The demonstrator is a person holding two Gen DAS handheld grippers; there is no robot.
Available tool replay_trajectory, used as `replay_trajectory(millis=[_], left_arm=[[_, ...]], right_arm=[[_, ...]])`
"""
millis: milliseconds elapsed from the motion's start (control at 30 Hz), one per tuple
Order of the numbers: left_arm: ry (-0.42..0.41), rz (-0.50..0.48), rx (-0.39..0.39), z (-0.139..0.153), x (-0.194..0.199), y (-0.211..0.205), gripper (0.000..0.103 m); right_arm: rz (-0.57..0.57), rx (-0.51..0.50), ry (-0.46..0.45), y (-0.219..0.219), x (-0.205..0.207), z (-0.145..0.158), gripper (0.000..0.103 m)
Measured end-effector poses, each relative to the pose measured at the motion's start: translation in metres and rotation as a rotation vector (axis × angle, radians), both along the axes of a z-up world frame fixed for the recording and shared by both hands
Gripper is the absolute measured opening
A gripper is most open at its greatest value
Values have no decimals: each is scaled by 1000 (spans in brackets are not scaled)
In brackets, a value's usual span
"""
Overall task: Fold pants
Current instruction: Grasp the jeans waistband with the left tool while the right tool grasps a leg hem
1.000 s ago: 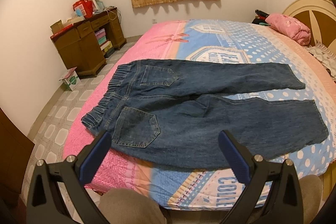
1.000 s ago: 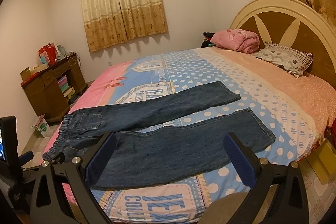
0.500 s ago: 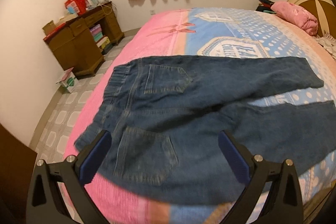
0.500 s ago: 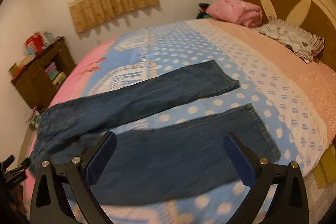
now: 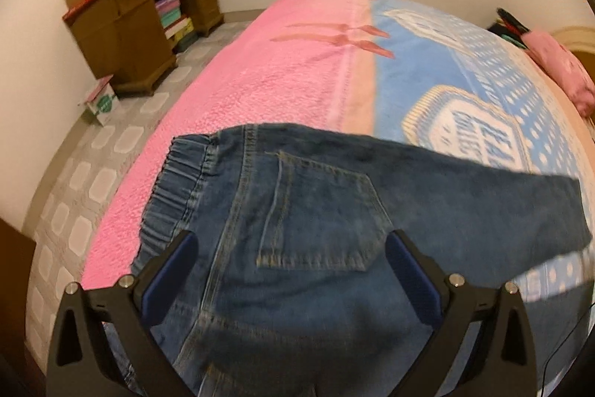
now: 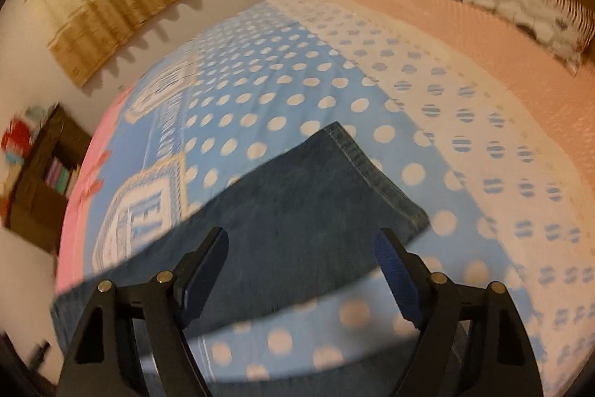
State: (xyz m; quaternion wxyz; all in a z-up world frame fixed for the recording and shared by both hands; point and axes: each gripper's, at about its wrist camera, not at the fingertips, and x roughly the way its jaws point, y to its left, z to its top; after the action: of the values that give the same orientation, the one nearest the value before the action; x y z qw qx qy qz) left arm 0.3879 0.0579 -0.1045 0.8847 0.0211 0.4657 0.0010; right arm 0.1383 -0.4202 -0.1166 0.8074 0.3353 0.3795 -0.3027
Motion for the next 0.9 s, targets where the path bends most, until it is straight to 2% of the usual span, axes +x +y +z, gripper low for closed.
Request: replay_trajectory(millis=[267,433,500,667,767,867,900], left_arm=[[69,31,12,-36,43,5,103],[67,81,-55,-35,71,28,103],[55,107,-65,-32,81,41,103],[36,144,39,-30,107,65,103],[45,176,63,-33,122,81,103],[79,210,64,-41,142,88,103],[80,221,59,-42,146,89,103]], right_arm=[[-61,21,100,-71,51,-53,82],[-84,63,85,-97,74,-82,82],[-88,87,107,-102,84,-96,82],[-85,64,149,-100,105,-121,82],[-30,-39,237,-90,120,-126,81],[15,-50,245,-89,121,-125,72],[26,-53,249,-89,120,-122,62]])
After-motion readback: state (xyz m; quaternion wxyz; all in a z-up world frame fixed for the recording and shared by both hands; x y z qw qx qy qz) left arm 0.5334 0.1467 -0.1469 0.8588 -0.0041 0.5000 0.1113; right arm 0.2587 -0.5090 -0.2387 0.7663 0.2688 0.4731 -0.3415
